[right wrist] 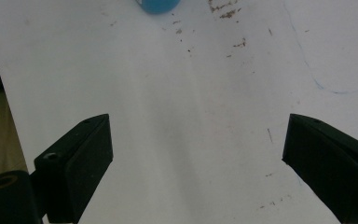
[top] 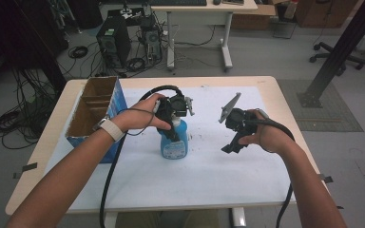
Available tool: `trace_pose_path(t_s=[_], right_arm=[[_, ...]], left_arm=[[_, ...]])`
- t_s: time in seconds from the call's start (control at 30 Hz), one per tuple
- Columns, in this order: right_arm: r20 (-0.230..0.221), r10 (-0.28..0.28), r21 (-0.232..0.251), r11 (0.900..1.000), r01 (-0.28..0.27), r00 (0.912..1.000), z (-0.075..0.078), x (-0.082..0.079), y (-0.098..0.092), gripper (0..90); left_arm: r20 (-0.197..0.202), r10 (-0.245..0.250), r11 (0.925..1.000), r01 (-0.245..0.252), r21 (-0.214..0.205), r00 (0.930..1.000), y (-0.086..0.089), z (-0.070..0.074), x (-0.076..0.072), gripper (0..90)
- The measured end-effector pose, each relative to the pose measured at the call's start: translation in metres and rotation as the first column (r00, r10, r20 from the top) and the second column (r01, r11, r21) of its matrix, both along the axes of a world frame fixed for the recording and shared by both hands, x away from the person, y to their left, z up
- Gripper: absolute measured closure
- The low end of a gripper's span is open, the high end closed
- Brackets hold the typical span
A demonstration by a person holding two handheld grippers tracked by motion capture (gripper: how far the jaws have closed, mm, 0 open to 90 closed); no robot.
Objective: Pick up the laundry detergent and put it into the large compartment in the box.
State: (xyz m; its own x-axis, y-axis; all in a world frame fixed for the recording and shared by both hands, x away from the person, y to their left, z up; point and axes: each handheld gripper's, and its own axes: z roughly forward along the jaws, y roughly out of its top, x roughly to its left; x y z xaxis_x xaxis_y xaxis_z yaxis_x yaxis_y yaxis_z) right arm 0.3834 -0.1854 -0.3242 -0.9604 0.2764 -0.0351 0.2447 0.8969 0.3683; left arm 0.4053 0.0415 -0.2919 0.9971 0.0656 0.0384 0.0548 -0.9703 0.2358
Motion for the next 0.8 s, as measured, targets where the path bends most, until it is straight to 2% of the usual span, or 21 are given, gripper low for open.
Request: trace_pose_path(t_s=[0.03, 0.13, 0.33, 0.57, 0.7, 0.8], right_arm=[[0.001, -0.001, 0.001, 1.0, 0.001, 1.0, 0.0002, 0.0001, -0.0001, 8.4], [0.001, -0.001, 0.001, 1.0, 0.001, 1.0, 0.0001, 0.0, -0.0003, 8.3], [-0.003, -0.001, -0.004, 1.0, 0.001, 1.0, -0.0017, -0.0004, 0.0001, 8.3], [-0.002, -0.001, -0.002, 1.0, 0.001, 1.0, -0.0015, -0.0008, 0.0, 8.3], [-0.002, -0.003, -0.003, 1.0, 0.003, 1.0, -0.0013, -0.0009, -0.0006, 8.3], [0.0, -0.002, -0.003, 1.0, 0.002, 1.0, -0.0012, -0.0009, -0.0009, 8.3]], left_arm=[[0.007, -0.011, 0.9999, 0.011, -0.001, 0.9999, -0.0001, 0.0002, 0.0001, 33.1], [0.002, -0.005, 1.0, 0.005, -0.007, 1.0, -0.0002, 0.0001, -0.0018, 36.4], [0.012, -0.018, 0.9998, 0.018, -0.001, 0.9998, -0.0003, 0.0005, -0.0015, 37.0], [0.008, -0.008, 1.0, 0.008, -0.003, 0.9999, -0.0004, 0.0006, -0.0033, 37.3], [0.024, -0.013, 0.9999, 0.013, 0.002, 0.9996, -0.0006, 0.0017, -0.0046, 37.5], [0.035, 0.007, 1.0, -0.006, -0.005, 0.9994, 0.0006, 0.0051, -0.0049, 37.5]])
